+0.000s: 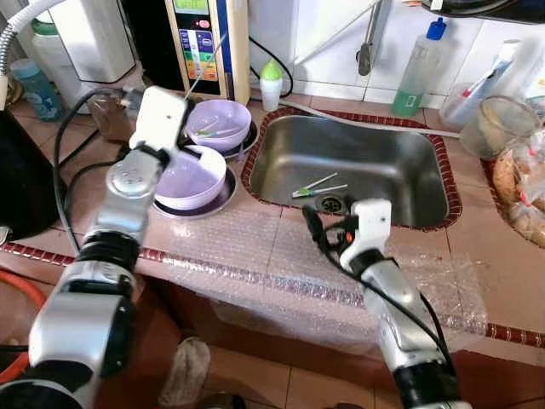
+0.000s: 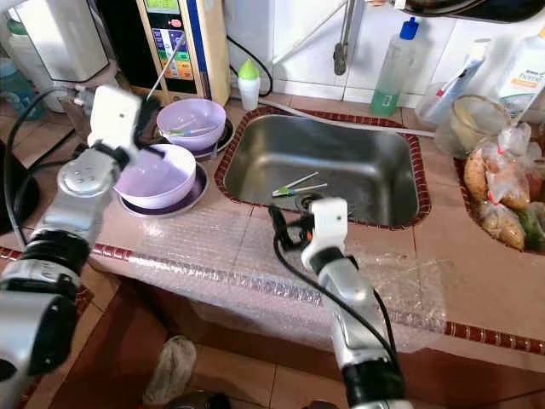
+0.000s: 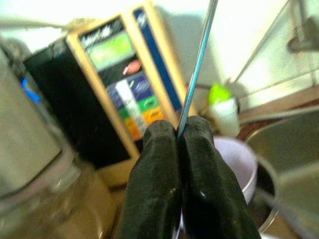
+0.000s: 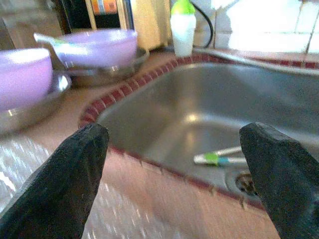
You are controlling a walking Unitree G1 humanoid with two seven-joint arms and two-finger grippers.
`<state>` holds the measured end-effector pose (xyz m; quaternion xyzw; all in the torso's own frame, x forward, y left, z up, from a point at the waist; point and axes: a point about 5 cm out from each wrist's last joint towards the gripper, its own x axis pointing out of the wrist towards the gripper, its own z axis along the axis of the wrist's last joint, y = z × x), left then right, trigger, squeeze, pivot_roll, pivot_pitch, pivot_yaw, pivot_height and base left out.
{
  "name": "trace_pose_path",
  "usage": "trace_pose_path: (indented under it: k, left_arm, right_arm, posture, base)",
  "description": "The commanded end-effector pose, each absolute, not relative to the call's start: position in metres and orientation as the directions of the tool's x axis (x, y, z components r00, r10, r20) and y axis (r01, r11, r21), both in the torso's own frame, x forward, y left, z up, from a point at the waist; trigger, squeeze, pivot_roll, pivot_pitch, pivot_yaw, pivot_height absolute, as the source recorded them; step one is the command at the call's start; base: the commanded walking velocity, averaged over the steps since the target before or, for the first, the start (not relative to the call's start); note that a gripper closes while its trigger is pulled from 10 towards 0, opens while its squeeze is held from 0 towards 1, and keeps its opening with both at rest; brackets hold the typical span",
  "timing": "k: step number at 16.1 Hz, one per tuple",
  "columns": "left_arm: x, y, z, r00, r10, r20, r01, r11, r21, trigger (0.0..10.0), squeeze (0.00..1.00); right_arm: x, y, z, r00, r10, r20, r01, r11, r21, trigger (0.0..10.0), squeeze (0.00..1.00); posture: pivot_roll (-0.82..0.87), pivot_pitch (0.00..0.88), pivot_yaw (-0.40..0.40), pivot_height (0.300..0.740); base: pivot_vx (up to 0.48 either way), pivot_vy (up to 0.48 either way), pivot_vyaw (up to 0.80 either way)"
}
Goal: Kitchen organization
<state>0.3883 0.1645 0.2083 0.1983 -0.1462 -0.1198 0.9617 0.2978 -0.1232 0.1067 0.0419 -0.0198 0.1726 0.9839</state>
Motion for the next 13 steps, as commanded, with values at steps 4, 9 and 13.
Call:
trace_pose_path:
  k: [4, 9, 13]
  left_arm:
    - [0.375, 0.122, 0.193, 0.876, -0.442, 0.192, 0.292, 0.803, 0.519, 0.0, 0.00]
    - [0.366, 0.086, 0.187, 0.827, -0.537, 0.163, 0.393, 0.762, 0.515, 0.0, 0.00]
    - [0.352, 0.060, 0.183, 0.763, -0.632, 0.139, 0.493, 0.707, 0.508, 0.0, 0.00]
  right_arm:
    - [0.312, -0.128, 0.146, 0.939, 0.291, 0.182, -0.337, 0.882, 0.329, 10.0, 0.00]
    - [0.314, -0.114, 0.197, 0.819, 0.453, 0.351, -0.560, 0.763, 0.323, 10.0, 0.00]
    - [0.318, -0.109, 0.206, 0.803, 0.472, 0.365, -0.592, 0.700, 0.399, 10.0, 0.00]
  posture:
    - [-0.04, 0.000, 0.040, 0.740]
    - [-0.04, 0.000, 0.042, 0.740]
    - [-0.04, 0.000, 0.048, 0.740]
  base:
    - [0.000, 0.000, 0.00]
    - [0.000, 0.000, 0.00]
    - [0.000, 0.000, 0.00]
